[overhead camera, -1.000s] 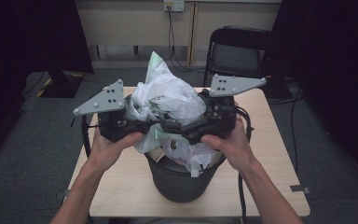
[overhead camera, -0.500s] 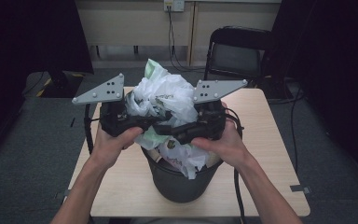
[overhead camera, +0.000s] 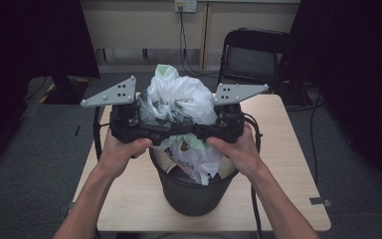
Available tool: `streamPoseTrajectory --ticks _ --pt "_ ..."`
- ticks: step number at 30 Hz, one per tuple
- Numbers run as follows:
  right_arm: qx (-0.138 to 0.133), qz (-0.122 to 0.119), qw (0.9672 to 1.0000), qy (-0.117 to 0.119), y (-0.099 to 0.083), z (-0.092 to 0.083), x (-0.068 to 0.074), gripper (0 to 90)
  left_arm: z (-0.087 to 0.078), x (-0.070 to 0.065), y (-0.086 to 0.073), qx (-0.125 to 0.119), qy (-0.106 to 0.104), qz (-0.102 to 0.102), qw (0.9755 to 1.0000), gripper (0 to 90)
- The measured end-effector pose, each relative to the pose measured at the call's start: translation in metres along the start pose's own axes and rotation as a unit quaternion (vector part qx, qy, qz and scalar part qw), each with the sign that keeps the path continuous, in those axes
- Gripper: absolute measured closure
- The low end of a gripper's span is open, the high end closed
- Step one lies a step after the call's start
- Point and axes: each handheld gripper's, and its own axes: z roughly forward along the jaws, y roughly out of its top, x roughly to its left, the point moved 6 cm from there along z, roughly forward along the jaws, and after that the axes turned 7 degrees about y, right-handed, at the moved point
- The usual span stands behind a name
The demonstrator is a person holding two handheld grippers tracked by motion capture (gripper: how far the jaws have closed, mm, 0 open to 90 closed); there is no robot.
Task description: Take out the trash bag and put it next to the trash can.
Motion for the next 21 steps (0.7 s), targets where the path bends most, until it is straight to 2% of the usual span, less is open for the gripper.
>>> streamPoseTrajectory --ticks 1,3,6,9,14,15,21 --pt "0.000 0.001 1.0000 -0.004 0.000 -0.001 -0.002 77.3 -0.002 0.001 0.000 0.002 0.021 0.003 0.9998 38.0" --pt "0.000 0.002 1.0000 -0.007 0.000 -0.004 -0.003 77.5 -0.006 0.002 -0.001 0.000 0.036 0.008 0.9993 36.8" --pt "-0.009 0.004 0.9999 -0.013 0.001 -0.012 -0.004 77.6 -0.016 0.005 -0.002 -0.010 0.048 0.006 0.9988 35.2" --pt "-0.018 0.005 0.9996 -0.021 0.002 -0.018 -0.007 77.7 -0.023 0.008 -0.004 -0.010 0.063 0.010 0.9979 34.2" --pt "-0.024 0.016 0.9992 -0.029 0.002 -0.023 -0.016 77.7 -0.029 0.013 -0.010 -0.005 0.076 0.006 0.9971 32.4" --pt "-0.027 0.018 0.9992 -0.025 0.000 -0.026 -0.021 77.6 -0.031 0.016 -0.015 0.004 0.082 0.003 0.9966 32.0" --pt "-0.038 0.036 0.9981 -0.033 -0.004 -0.034 -0.033 77.5 -0.033 0.021 -0.026 0.008 0.085 -0.004 0.9963 31.4"
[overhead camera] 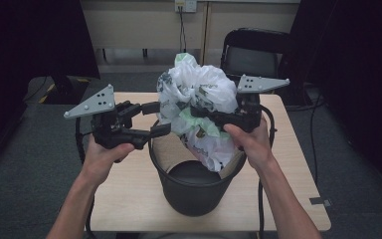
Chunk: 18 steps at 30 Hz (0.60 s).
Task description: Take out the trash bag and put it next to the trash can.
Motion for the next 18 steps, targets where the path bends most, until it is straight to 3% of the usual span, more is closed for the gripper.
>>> streamPoseTrajectory --ticks 8,18 --pt "-0.009 0.016 0.9998 -0.006 0.000 -0.004 -0.014 77.5 0.003 -0.004 -0.009 0.003 0.002 0.004 1.0000 29.5" --pt "-0.032 0.030 0.9990 -0.012 0.011 -0.010 -0.027 77.2 0.004 -0.003 -0.030 0.032 0.005 -0.006 0.9995 29.2"
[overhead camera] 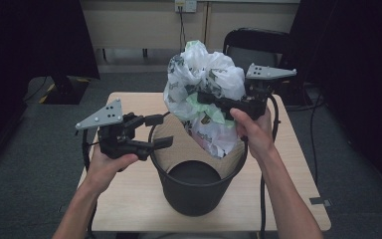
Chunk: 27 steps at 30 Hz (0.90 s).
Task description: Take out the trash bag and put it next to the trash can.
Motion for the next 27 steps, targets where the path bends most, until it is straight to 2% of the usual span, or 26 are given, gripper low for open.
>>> streamPoseTrajectory --ticks 10,12,15,19,24,27 --pt "0.006 -0.010 0.9998 -0.015 0.012 0.003 -0.009 77.2 -0.004 0.004 -0.009 0.004 0.007 -0.007 0.9999 29.7" --pt "0.004 -0.012 0.9998 -0.016 0.013 0.003 -0.011 77.3 -0.010 -0.001 -0.010 -0.009 0.010 -0.002 0.9999 29.9" --pt "0.002 -0.010 0.9997 -0.022 0.015 0.003 -0.017 77.4 -0.016 -0.005 -0.014 -0.005 0.013 0.007 0.9999 29.9" --pt "-0.002 -0.007 0.9996 -0.026 0.017 0.002 -0.023 77.4 -0.024 -0.004 -0.018 0.000 0.019 0.013 0.9997 29.9" --pt "-0.001 -0.001 0.9992 -0.041 0.023 0.004 -0.037 77.4 -0.036 0.009 -0.030 -0.002 0.039 -0.005 0.9992 29.8" --pt "0.005 0.001 0.9989 -0.046 0.024 0.007 -0.044 77.4 -0.039 0.012 -0.035 -0.009 0.044 -0.009 0.9989 30.7"
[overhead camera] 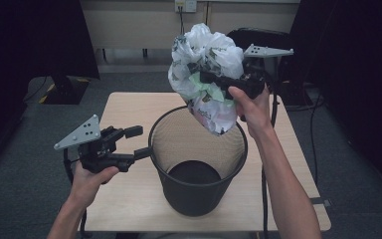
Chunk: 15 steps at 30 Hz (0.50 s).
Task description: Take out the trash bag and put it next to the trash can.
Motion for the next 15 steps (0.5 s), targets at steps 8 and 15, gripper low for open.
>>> streamPoseTrajectory --ticks 8,15 --pt "-0.010 0.006 0.9999 -0.007 0.004 0.001 -0.015 77.4 -0.007 0.006 -0.025 0.023 0.007 -0.010 0.9997 30.1" --pt "-0.018 0.017 0.9992 -0.030 0.003 -0.001 -0.042 77.4 0.004 0.010 -0.056 0.071 0.006 -0.018 0.9973 29.7"
